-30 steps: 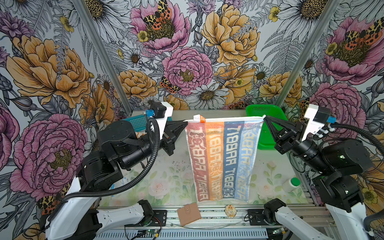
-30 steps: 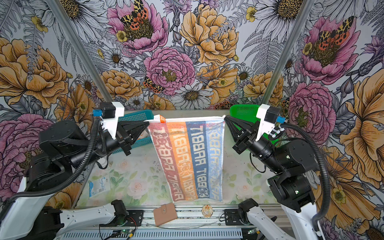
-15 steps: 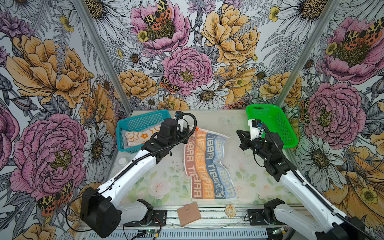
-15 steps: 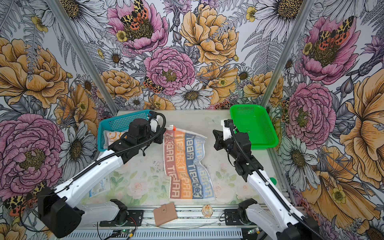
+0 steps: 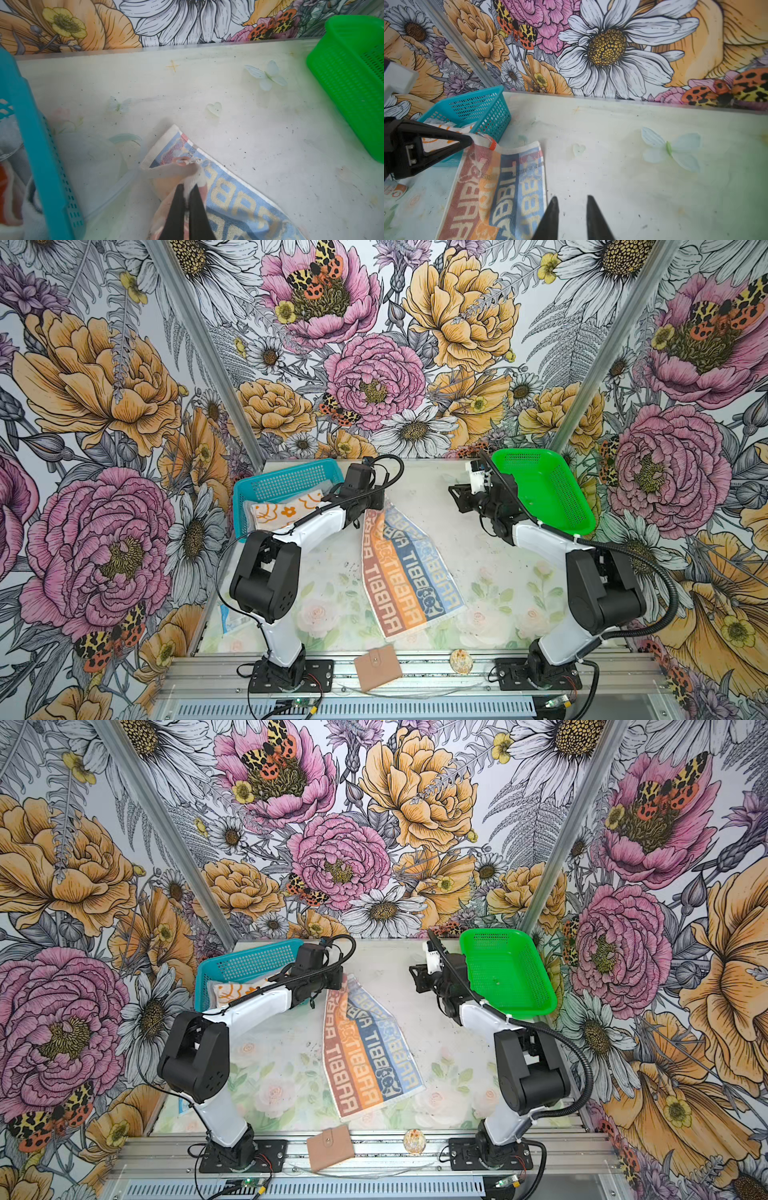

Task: Fold and stack the towels
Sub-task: 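Lower the stretched towel flat onto the table and open both grippers, then grasp the towel's far corners with both grippers and straighten it flat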

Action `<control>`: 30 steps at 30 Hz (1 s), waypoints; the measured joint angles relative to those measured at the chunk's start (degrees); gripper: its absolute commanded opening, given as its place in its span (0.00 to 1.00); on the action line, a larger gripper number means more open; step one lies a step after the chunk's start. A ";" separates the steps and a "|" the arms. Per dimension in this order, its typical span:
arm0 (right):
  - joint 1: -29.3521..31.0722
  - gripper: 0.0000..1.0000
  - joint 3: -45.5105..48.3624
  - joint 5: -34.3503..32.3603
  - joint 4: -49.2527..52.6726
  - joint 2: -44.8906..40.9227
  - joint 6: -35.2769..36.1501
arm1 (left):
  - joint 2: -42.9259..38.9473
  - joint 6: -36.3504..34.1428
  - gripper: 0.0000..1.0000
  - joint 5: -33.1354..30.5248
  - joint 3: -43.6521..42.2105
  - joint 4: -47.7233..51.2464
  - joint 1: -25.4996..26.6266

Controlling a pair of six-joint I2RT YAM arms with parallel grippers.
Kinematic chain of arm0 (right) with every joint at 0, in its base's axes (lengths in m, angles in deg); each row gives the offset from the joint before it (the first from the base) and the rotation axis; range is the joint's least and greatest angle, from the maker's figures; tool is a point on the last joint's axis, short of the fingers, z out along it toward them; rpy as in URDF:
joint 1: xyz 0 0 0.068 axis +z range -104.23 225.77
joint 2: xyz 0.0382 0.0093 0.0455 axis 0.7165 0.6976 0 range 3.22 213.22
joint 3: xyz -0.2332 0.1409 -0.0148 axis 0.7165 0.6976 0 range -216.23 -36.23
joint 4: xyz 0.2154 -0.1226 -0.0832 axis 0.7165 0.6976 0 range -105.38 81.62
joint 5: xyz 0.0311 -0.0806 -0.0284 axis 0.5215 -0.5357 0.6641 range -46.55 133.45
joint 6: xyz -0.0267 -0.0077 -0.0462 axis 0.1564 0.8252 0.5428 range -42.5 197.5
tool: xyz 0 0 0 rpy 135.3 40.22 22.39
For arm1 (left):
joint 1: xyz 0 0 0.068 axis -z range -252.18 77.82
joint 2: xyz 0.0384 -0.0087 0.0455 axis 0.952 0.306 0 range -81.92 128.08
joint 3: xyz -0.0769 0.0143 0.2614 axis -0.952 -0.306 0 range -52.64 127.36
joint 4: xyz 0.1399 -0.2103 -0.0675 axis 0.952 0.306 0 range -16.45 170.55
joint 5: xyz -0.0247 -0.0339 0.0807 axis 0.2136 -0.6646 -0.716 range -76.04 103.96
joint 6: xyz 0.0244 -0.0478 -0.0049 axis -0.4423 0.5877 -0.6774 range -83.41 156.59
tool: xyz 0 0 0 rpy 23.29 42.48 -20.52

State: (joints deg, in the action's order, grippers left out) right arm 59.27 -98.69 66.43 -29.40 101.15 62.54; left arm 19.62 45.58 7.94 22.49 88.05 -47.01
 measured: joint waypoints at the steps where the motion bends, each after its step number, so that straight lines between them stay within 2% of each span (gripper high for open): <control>1: 0.39 0.42 -2.78 0.92 1.05 1.60 -0.55 | 0.00 -0.11 0.00 -2.86 0.83 1.66 0.63; 6: 4.83 0.43 -6.12 4.20 3.32 5.16 -6.14 | 2.80 0.33 0.00 -14.34 6.40 8.90 2.34; 11: 10.23 0.43 -5.68 7.93 1.88 10.27 -14.45 | 5.88 2.69 0.00 -19.96 7.32 14.80 1.53; 13: 11.74 0.42 -6.97 9.33 1.51 14.12 -17.35 | 5.92 3.76 0.00 -20.50 6.84 16.15 1.36; 17: 13.66 0.41 -15.19 11.56 1.07 25.29 -23.15 | 5.44 5.79 0.00 -20.52 5.11 17.18 1.29; 20: 14.01 0.41 -17.53 12.00 -0.72 29.92 -27.32 | 4.33 6.95 0.00 -20.52 2.97 17.86 1.70; 24: 14.75 0.43 -19.93 11.28 -1.20 33.20 -30.58 | 2.34 8.11 0.00 -20.50 1.51 18.49 2.27; 30: 16.52 0.45 -27.96 5.35 6.60 36.59 -31.98 | 0.52 8.72 0.00 -20.28 0.20 18.29 2.56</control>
State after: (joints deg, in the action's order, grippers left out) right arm 75.79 -126.64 71.79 -22.80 137.74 30.56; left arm 20.14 54.30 -12.34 22.69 106.35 -44.46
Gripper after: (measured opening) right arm 0.451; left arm 0.056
